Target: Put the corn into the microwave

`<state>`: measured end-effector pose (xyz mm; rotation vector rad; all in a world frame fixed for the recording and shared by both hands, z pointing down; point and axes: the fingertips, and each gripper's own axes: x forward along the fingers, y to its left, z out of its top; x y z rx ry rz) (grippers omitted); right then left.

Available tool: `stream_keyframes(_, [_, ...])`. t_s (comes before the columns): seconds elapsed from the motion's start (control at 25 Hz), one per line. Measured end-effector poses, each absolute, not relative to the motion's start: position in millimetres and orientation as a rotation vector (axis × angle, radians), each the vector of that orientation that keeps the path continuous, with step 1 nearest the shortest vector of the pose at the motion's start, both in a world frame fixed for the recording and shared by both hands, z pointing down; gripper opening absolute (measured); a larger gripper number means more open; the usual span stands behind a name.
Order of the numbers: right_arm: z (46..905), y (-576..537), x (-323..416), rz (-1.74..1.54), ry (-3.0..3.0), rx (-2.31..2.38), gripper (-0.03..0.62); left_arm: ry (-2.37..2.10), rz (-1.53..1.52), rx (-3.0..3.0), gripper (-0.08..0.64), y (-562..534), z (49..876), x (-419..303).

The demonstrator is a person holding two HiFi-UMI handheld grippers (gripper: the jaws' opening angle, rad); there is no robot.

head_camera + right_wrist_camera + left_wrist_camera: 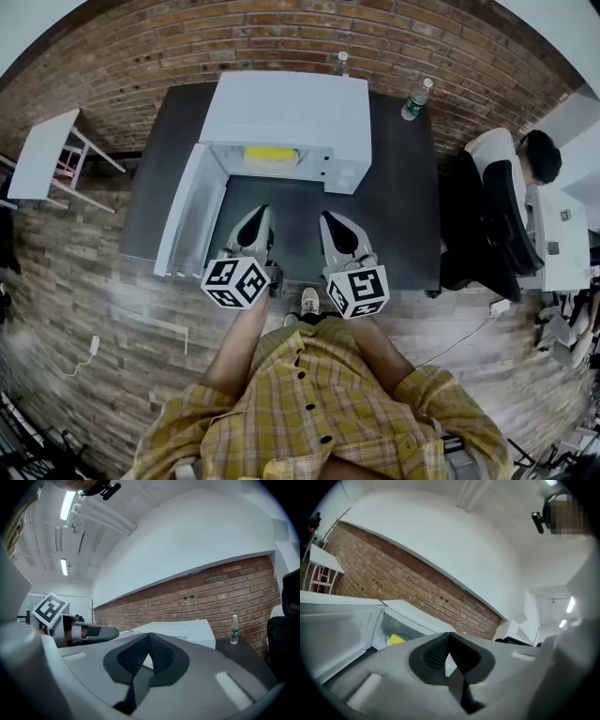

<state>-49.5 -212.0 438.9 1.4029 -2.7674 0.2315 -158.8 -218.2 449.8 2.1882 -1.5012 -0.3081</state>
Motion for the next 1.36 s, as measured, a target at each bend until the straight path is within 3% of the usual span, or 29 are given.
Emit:
stream_keyframes(0.52, [430,-199,-51,0.214,-2.800,1.389,0.000,-1.649,-0.132,2.395,-0.002,-186,433,-144])
stream_keyframes(1.36, [428,-198,-50,0.219,-2.823,1.377,0.000,-1.707,-0.117,2.381,-0.002,-178,426,-142])
